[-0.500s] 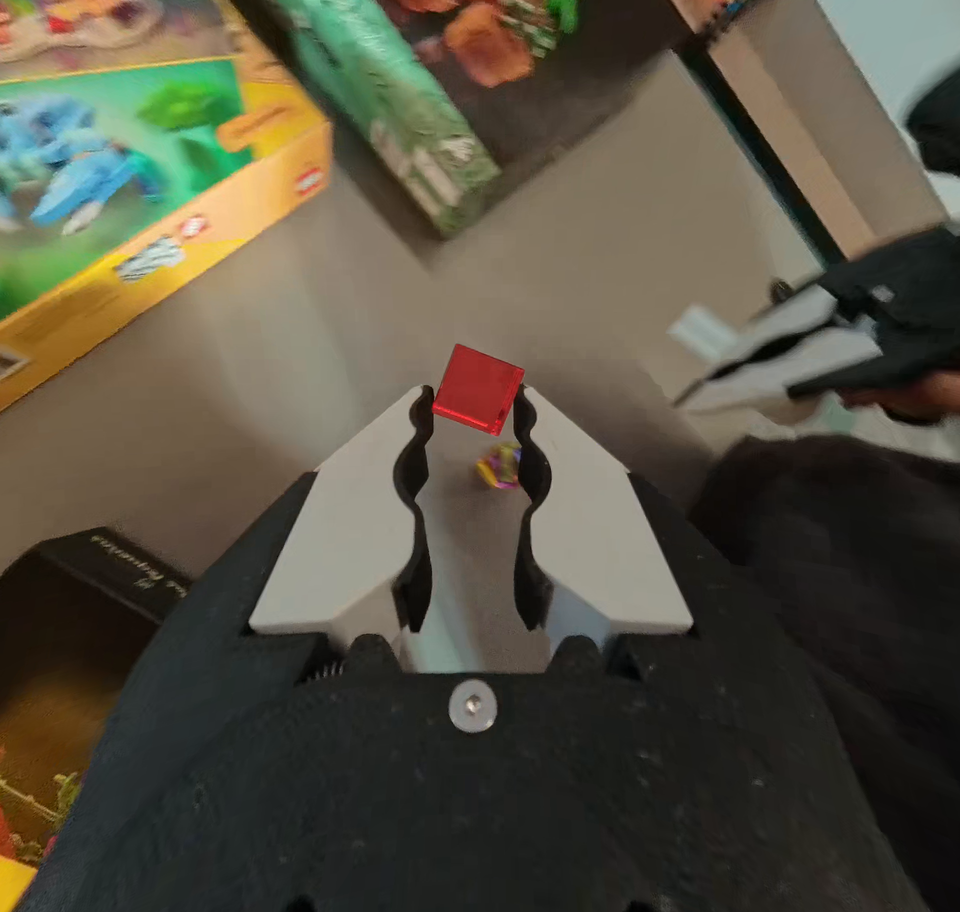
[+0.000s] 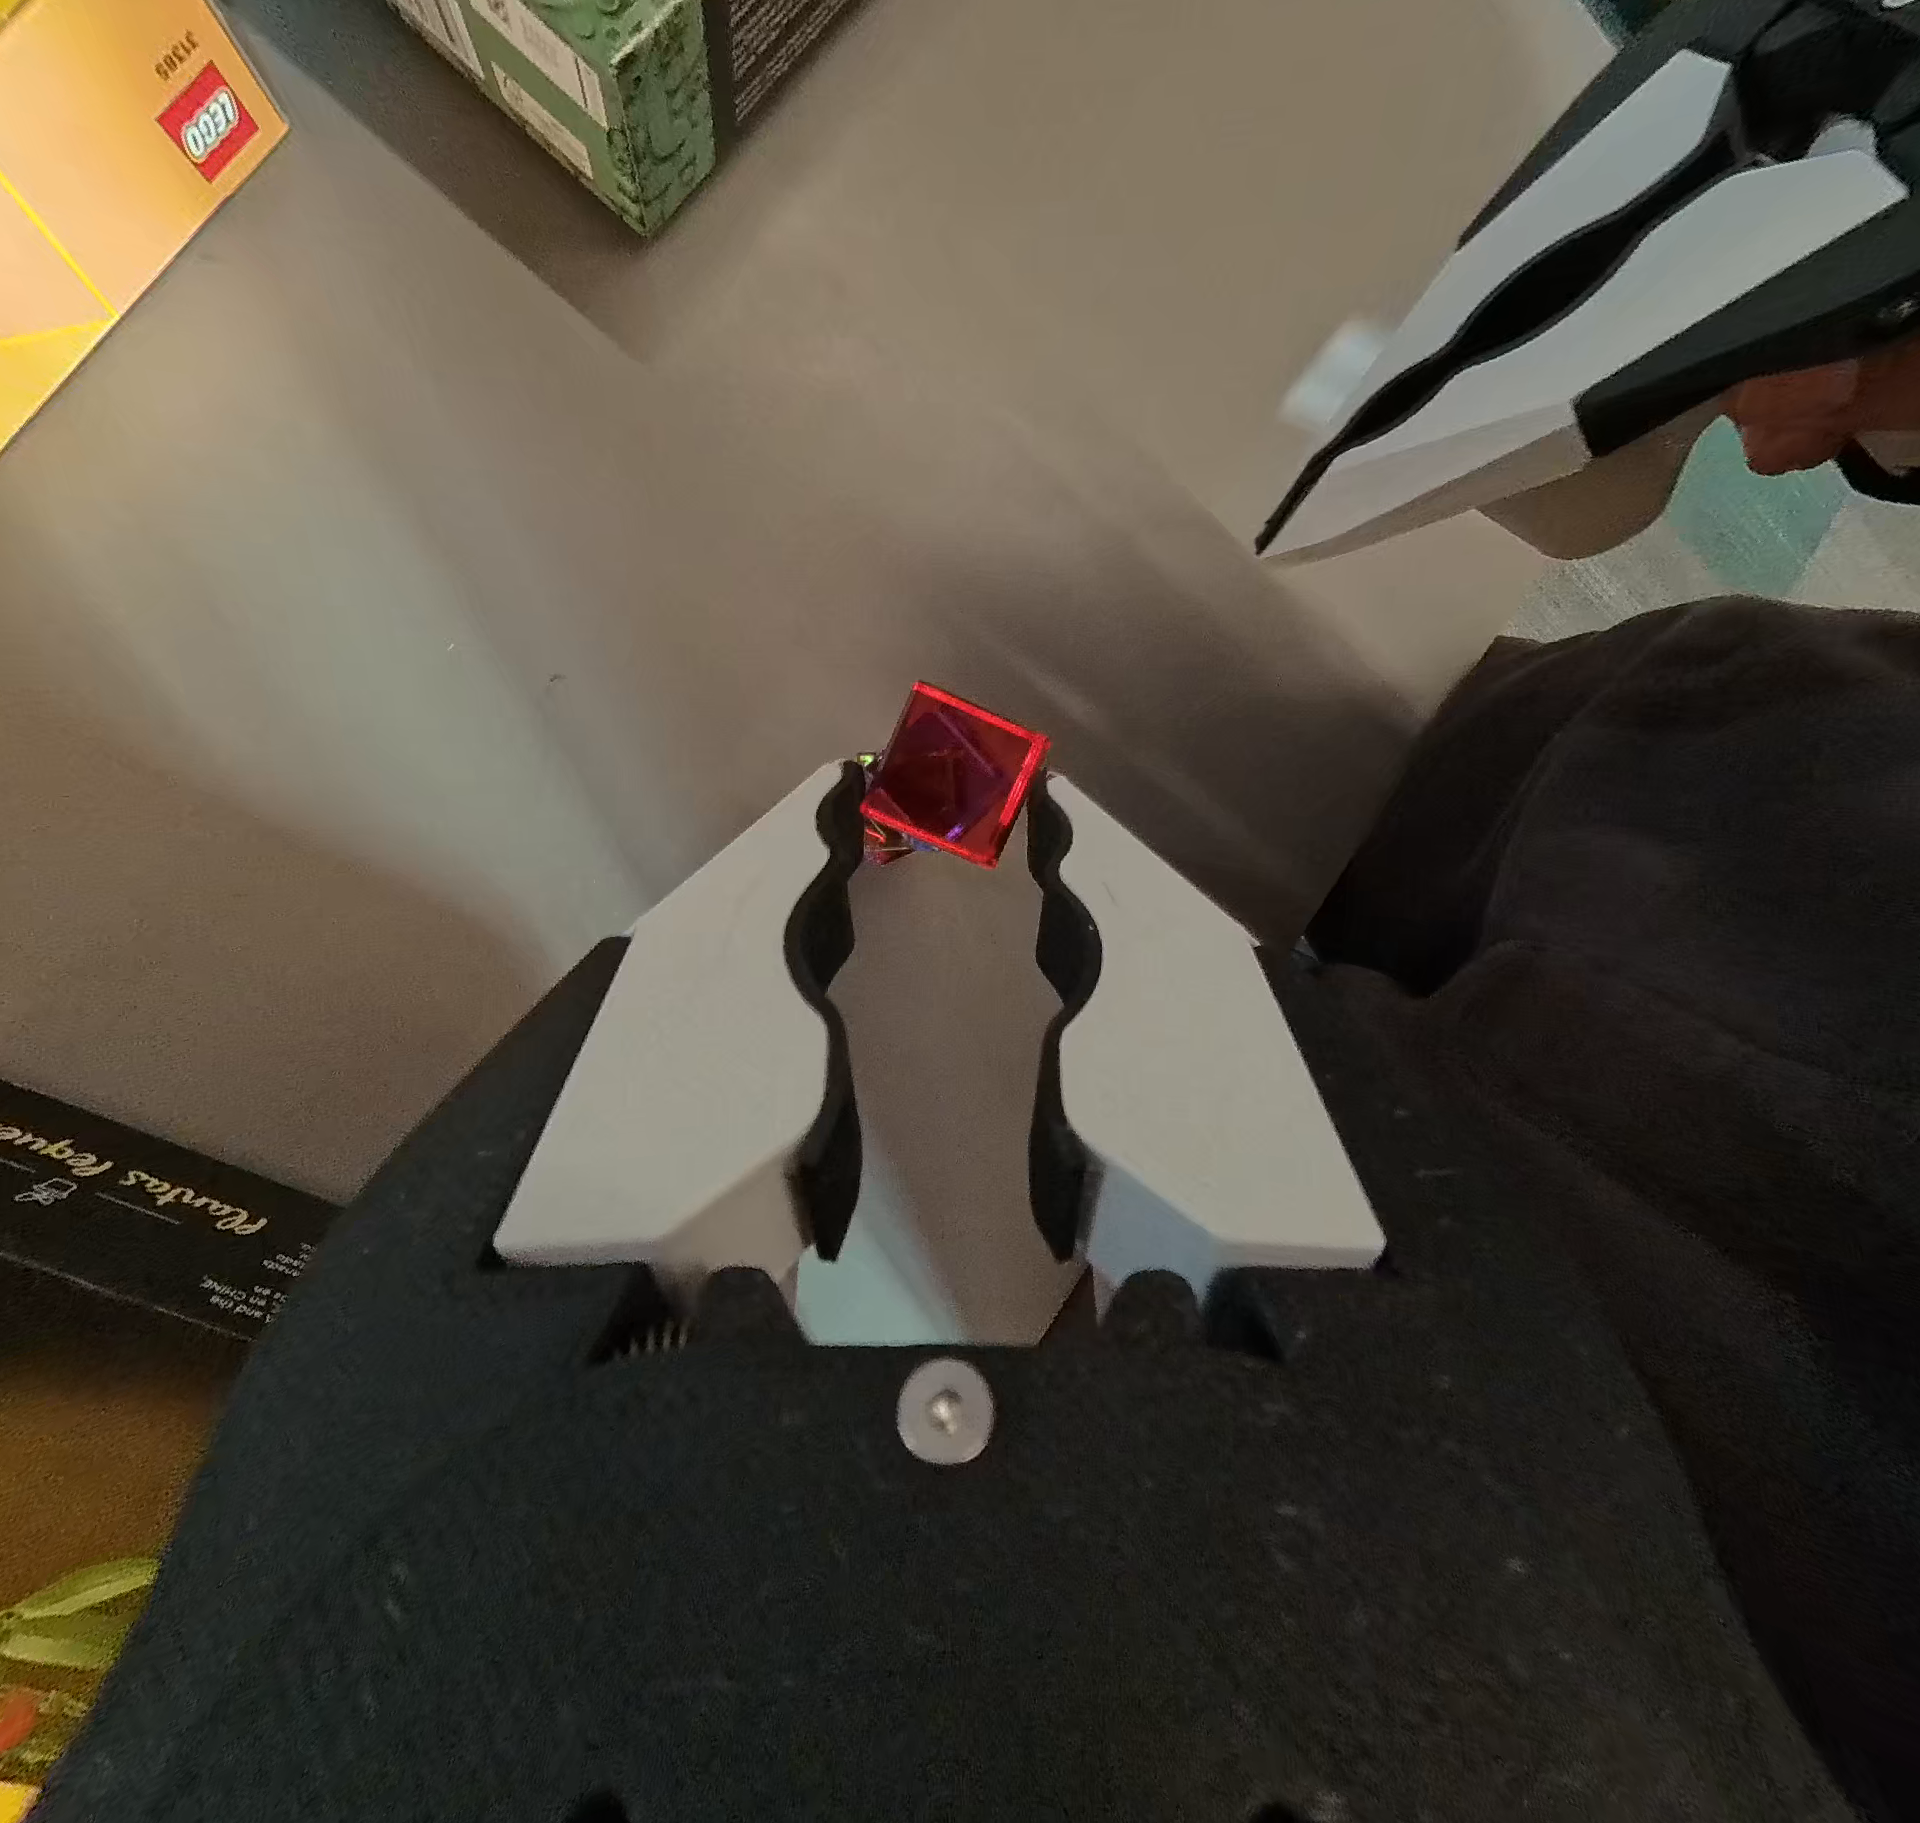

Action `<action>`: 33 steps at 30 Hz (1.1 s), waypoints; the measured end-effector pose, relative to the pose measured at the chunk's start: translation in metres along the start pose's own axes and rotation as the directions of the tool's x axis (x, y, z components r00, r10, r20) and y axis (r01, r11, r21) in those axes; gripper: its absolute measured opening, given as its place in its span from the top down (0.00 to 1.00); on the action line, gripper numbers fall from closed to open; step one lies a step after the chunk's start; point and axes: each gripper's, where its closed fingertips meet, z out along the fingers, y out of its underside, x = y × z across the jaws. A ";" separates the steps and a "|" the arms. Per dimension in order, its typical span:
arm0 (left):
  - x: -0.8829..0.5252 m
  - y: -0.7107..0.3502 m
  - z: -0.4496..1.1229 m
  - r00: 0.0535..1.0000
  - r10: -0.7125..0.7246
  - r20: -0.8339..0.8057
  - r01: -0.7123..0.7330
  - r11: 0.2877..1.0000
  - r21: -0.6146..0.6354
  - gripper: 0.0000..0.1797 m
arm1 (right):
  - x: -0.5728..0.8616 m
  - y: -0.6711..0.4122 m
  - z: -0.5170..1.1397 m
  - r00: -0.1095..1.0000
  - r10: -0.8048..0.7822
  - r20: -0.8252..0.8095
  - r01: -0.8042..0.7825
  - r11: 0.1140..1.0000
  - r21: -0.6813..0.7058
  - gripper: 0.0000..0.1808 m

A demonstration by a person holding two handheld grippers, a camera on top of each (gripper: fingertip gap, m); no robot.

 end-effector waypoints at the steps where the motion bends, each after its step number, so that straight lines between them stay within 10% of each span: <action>1: -0.001 0.001 0.001 1.000 -0.005 0.000 0.005 1.000 -0.001 0.84 | 0.000 0.001 0.000 1.000 0.002 0.001 -0.002 1.000 -0.001 1.00; 23: 0.001 0.004 0.009 1.000 -0.018 -0.017 0.018 1.000 0.007 0.82 | -0.002 0.003 0.000 1.000 -0.012 -0.005 0.012 1.000 -0.001 1.00; 28: -0.001 0.005 0.001 0.998 -0.059 -0.027 0.060 0.998 0.035 0.79 | -0.007 0.011 0.005 0.963 -0.261 -0.064 0.256 0.963 -0.083 1.00; 33: -0.020 0.014 -0.013 0.982 -0.185 -0.031 0.187 0.978 0.093 0.87 | -0.016 0.022 0.027 0.739 -0.661 -0.131 0.626 0.745 -0.231 1.00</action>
